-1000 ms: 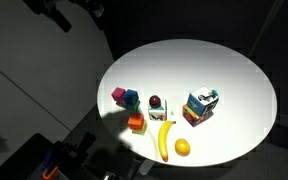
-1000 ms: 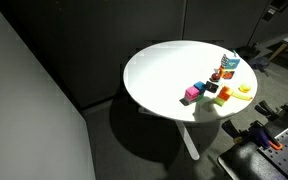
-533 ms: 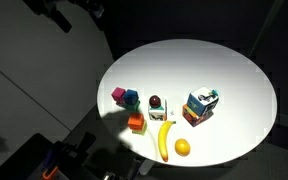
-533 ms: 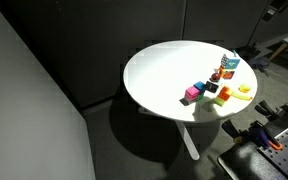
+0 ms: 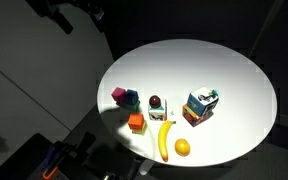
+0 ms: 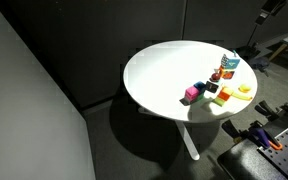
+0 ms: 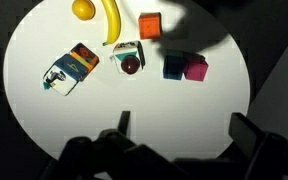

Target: Pick up the pink block and put it on the orange block

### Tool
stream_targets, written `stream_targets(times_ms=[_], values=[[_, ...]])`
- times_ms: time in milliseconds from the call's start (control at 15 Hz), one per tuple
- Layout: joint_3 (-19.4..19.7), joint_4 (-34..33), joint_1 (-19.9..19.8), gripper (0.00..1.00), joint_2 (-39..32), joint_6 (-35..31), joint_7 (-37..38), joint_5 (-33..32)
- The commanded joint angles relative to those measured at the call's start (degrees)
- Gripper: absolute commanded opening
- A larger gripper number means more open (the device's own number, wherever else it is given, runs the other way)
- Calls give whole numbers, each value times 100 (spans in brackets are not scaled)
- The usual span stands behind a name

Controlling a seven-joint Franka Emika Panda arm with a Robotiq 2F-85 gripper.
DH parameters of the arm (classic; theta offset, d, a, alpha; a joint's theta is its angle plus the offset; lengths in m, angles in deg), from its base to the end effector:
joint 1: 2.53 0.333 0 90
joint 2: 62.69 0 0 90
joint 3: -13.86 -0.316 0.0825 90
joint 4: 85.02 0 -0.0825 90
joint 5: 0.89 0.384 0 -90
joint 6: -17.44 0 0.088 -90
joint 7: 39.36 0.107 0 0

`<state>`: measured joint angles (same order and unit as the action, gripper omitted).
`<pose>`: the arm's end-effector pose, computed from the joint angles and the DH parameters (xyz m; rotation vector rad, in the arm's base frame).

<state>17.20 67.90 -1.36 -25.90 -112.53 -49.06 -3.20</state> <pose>0.3688 -0.0151 0.4572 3.0865 0.2489 0.3734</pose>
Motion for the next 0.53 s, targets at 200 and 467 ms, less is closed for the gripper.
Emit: stream_targets(times_ms=[200,467], values=[[-222,-456,115,100,-740,-254,348,144],[-376,-672,123,100,-1350,-511,630,151]])
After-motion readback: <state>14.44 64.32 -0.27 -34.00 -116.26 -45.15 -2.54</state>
